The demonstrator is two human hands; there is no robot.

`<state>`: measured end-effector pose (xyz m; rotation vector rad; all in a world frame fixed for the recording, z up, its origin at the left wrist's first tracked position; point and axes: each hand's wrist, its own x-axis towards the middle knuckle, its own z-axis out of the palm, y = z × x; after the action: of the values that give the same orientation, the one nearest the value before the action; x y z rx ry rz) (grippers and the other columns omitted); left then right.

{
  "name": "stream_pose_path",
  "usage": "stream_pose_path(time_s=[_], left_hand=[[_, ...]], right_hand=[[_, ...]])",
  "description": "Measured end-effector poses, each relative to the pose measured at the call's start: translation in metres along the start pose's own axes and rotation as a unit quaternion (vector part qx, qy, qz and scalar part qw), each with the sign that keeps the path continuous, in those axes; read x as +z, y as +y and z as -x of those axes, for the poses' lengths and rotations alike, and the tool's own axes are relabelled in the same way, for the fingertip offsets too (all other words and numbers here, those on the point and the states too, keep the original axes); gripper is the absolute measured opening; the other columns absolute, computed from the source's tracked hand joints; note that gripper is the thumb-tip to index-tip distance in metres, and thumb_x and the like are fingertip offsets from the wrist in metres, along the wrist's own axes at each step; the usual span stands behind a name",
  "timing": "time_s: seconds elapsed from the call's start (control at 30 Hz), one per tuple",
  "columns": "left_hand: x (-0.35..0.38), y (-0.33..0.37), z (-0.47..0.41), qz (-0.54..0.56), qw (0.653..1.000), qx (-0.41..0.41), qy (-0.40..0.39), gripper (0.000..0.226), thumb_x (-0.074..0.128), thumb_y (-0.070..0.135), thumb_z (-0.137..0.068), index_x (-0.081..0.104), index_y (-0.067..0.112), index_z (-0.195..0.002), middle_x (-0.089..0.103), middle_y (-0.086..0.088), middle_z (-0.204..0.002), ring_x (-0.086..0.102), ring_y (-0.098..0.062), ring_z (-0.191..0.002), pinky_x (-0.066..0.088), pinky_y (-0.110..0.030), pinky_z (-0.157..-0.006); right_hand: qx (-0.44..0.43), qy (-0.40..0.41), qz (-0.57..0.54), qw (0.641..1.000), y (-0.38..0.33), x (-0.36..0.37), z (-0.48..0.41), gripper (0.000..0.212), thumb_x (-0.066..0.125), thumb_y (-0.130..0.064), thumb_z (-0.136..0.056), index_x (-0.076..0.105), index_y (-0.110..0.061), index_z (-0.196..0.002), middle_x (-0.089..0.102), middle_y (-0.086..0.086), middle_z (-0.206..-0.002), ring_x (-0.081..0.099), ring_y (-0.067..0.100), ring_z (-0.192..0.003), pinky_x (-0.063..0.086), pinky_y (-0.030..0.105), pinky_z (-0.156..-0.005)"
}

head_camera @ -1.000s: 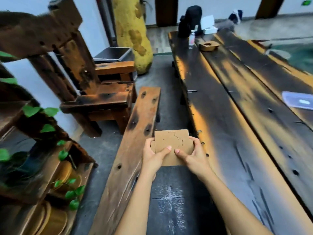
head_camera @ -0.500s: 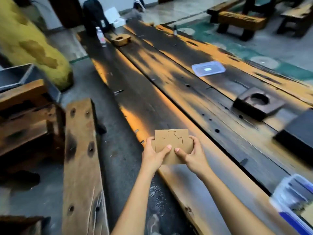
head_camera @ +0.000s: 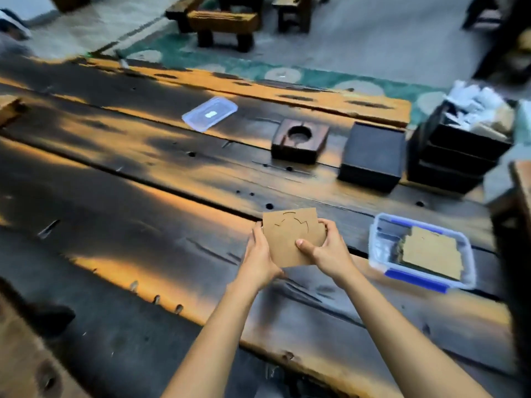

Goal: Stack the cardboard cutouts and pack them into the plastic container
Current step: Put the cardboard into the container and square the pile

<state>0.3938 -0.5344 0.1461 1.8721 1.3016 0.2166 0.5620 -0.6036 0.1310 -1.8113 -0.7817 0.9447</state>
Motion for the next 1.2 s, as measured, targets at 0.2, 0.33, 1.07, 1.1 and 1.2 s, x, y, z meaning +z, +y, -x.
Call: stream_pose_path(time_s=[0.2, 0.33, 1.07, 1.1, 1.2], left_hand=[[0.054, 0.052, -0.021, -0.038, 0.989, 0.14, -0.016, 0.126, 0.09, 0.012, -0.063, 0.009, 0.007, -0.16, 0.021, -0.015, -0.16, 0.038, -0.036, -0.142, 0.047, -0.042, -0.108], [0.088, 0.079, -0.028, -0.073, 0.978, 0.193, -0.043, 0.125, 0.086, 0.022, -0.068, 0.002, 0.031, -0.16, 0.029, -0.004, -0.154, 0.058, -0.039, -0.119, 0.054, -0.042, -0.085], [0.274, 0.204, -0.093, -0.254, 0.909, 0.22, -0.246, 0.114, 0.083, 0.041, -0.078, 0.007, 0.031, -0.163, 0.039, -0.009, -0.149, 0.051, -0.033, -0.132, 0.05, -0.045, -0.103], [0.281, 0.206, -0.1, -0.262, 0.907, 0.216, -0.25, 0.112, 0.083, 0.041, -0.078, 0.008, 0.029, -0.161, 0.04, -0.009, -0.149, 0.05, -0.032, -0.132, 0.05, -0.045, -0.103], [0.296, 0.206, -0.117, -0.293, 0.894, 0.216, -0.262, 0.097, 0.082, 0.038, -0.076, 0.02, 0.023, -0.149, 0.043, -0.008, -0.144, 0.055, -0.032, -0.121, 0.053, -0.043, -0.095]], right_hand=[[0.031, 0.101, 0.009, 0.994, 0.017, -0.071, 0.007, 0.065, 0.085, -0.027, -0.079, 0.044, -0.026, -0.129, 0.062, -0.003, -0.118, 0.062, 0.018, -0.108, 0.051, 0.048, -0.101], [0.053, 0.14, 0.001, 0.989, 0.033, -0.116, 0.01, 0.068, 0.085, -0.026, -0.079, 0.045, -0.021, -0.133, 0.062, 0.004, -0.126, 0.062, 0.02, -0.11, 0.051, 0.045, -0.101], [0.034, 0.058, 0.179, 0.981, 0.136, -0.333, -0.012, 0.095, 0.087, -0.04, -0.073, 0.031, -0.021, -0.147, 0.035, 0.001, -0.139, 0.042, 0.014, -0.125, 0.03, 0.008, -0.095], [0.032, 0.032, 0.189, 0.981, 0.141, -0.34, -0.017, 0.097, 0.091, -0.041, -0.066, 0.034, -0.021, -0.142, 0.033, -0.001, -0.137, 0.043, 0.015, -0.122, 0.033, 0.004, -0.09], [0.032, -0.048, 0.262, 0.963, 0.152, -0.356, -0.035, 0.092, 0.095, -0.042, -0.053, 0.041, -0.025, -0.126, 0.028, -0.003, -0.137, 0.046, 0.02, -0.114, 0.045, 0.027, -0.093]])
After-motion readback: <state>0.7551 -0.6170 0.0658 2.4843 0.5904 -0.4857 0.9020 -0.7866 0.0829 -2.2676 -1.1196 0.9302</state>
